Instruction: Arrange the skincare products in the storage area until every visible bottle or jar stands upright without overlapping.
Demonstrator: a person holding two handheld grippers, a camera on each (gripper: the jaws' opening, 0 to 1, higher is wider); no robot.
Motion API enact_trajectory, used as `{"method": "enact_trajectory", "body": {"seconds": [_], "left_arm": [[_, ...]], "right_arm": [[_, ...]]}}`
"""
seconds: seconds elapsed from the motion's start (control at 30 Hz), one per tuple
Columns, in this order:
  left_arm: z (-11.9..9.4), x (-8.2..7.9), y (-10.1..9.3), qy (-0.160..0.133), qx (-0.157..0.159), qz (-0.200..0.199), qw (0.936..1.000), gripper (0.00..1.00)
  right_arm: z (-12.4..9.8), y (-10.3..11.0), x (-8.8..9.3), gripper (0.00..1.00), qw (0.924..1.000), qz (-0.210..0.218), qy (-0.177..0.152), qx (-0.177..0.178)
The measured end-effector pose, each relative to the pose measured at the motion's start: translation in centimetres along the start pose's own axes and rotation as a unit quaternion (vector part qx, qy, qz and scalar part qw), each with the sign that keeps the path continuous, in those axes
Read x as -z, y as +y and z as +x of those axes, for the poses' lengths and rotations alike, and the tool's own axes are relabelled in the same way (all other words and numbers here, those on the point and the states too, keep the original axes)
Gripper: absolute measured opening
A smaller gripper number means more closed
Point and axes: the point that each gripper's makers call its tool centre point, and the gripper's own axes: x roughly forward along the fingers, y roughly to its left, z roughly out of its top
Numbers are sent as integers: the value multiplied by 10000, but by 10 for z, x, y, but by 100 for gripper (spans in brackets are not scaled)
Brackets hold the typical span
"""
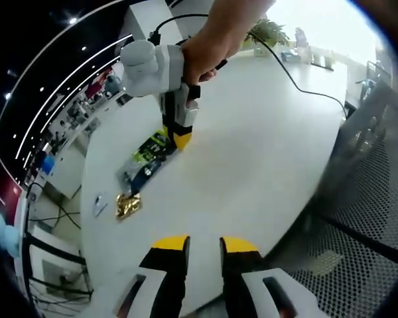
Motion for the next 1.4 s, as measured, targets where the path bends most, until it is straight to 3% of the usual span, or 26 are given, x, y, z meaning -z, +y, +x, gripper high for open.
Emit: {"method": "enact_trajectory", "body": {"seconds": [0.13,0.4,0.6,0.77,0.87,1.0,1.1,1.2,1.27,1.4], "left_arm": [[0,0,0,5,-2,-8,10000,19],[0,1,1,2,-27,-19,10000,19],[0,0,3,-26,-49,-24,10000,19],[-1,-2,3,-63,-50,-14,10000,19],[-1,-2,2,-67,-45,0,10000,19],[-2,-4,2,-103,-66,10,9999,19],[-3,-5,2,-127,-70,26,9999,19],[-3,-4,1,-109,-50,42,9999,20],[-3,-5,1,-122,-50,57,9999,20],[-4,-6,0,-137,-49,83,9999,20]], "right_arm": [[2,6,0,2,9995,259,-38,-186],[-1,3,0,0,9960,828,86,-316],[-18,7,-18,0,9931,1095,-297,-302],[-41,13,-33,0,9805,1784,-677,-482],[-64,11,-43,0,9712,2112,-1040,-379],[-92,13,-53,0,9646,2234,-1380,-250],[-111,16,-59,0,9545,2459,-1680,-162],[-130,18,-63,0,9380,2829,-2001,-129],[-142,22,-60,0,9373,2829,-2034,-8],[-165,36,-59,0,9292,2951,-2223,72]]}}
